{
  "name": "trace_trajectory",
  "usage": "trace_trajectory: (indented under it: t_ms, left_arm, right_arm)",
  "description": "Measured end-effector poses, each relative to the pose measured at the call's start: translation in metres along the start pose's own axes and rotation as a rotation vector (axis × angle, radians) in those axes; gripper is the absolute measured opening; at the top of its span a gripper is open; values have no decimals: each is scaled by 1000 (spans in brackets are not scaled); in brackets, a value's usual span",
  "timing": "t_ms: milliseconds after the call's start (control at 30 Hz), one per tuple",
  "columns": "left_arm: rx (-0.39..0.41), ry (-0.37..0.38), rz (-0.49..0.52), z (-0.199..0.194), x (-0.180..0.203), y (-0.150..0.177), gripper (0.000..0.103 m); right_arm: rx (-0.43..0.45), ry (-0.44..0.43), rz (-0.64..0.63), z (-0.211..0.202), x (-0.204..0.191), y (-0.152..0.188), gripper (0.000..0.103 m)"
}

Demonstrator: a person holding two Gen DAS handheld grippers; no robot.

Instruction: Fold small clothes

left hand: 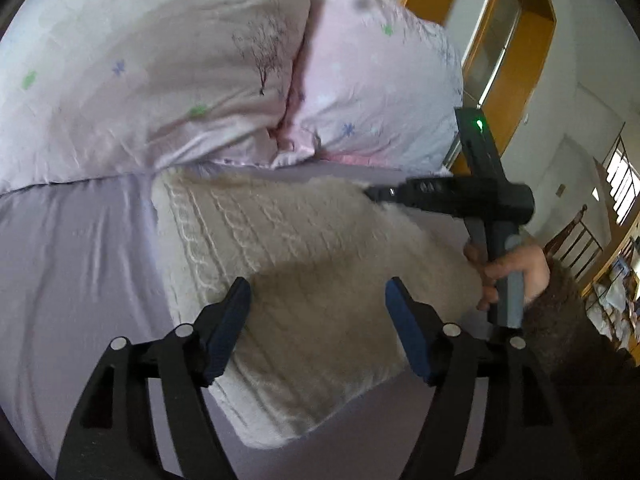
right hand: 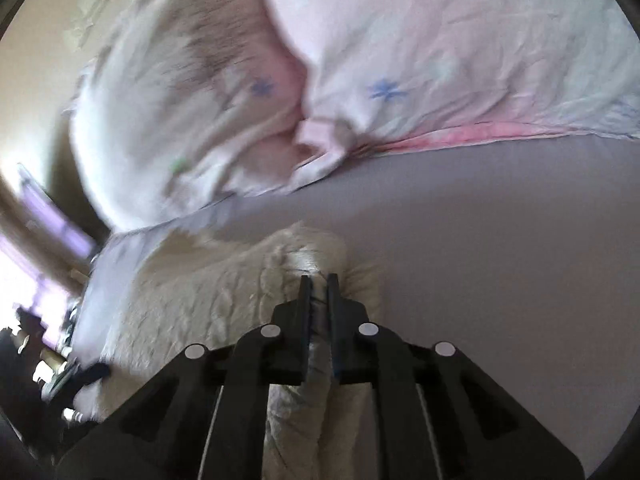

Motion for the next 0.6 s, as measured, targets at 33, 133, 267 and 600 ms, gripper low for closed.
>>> trace_trajectory:
  t_ms: [33,133,267,600]
  left_arm:
    - [6,4,5,1,0,0,68]
    - [14,12,-7,-7,0,0,68]
    - [24,-25,-37,-30,-8,12,80]
    - [-105,-297,-86,-53,-16,86,101]
  right_arm:
    - [-11,-10,35,1,8,1,8]
    - [-30,-14,5,-3,5,10,10]
    - [62,-32,-81,-59,-24,30,60]
    - [127,255,-283,-126,-58,136,102]
Point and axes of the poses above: each gripper's, at about its wrist camera, not at the fingertips, and z roughly the way its jaws point, x to its right, y to its underside, the point moved 5 cm from there along z, roughly the way its jaws point, and after that the axes turned 4 degrees about -y, right-handed, at the moved point
